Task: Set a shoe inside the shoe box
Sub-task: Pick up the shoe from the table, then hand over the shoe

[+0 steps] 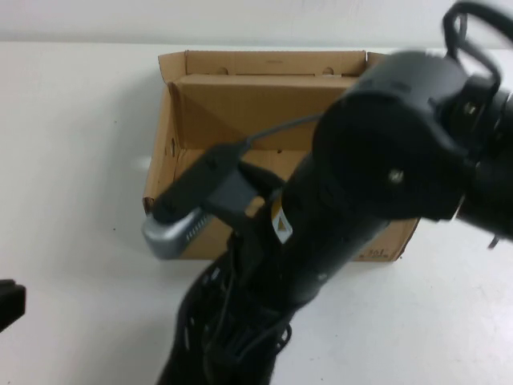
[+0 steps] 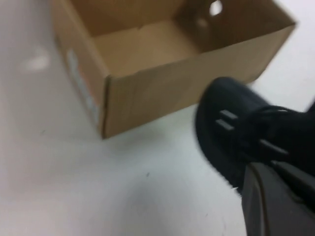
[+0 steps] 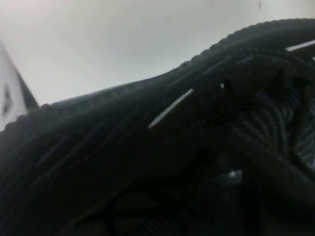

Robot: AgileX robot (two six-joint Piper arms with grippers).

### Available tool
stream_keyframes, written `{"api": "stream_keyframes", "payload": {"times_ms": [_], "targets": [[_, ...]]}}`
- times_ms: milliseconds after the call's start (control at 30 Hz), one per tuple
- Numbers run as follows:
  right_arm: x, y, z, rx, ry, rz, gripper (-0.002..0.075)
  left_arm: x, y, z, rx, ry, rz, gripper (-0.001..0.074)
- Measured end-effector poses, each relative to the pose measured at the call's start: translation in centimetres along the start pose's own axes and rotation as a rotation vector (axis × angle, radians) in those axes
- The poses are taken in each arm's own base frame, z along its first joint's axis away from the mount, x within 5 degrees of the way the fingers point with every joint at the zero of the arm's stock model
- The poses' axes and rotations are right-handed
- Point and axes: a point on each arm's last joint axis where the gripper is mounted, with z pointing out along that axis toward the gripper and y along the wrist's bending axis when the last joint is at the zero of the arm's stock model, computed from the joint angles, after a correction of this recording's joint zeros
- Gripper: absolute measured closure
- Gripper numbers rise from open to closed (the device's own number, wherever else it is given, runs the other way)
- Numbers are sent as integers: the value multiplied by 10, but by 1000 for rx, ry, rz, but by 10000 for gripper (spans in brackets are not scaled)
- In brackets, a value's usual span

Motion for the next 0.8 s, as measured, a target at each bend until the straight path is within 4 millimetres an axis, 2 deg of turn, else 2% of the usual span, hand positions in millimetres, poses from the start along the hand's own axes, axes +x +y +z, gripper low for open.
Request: {"api": "stream_keyframes", "payload": {"times_ms": [200,267,333,500,533,600,800], "targets": [[-17,5,-34,-5,-116,-16,726,-19,-18,-30,61,-196,172,735],[-22,5,-46,11,-155,-25,726,-25,-22,-40,54,-245,204,708],[-26,3,-55,38,-187,-27,726,-27,-24,-43,57,-265,209,655],[-32,-7,-75,161,-250,79,726,-28,-25,-45,71,-274,214,381],[-33,-9,-77,182,-260,99,726,-28,-25,-45,70,-274,220,352],[-37,-15,-77,217,-267,132,726,-28,-25,-44,69,-274,239,311],[-48,-43,-72,281,-266,206,726,-35,-18,-29,81,-222,252,285]]}}
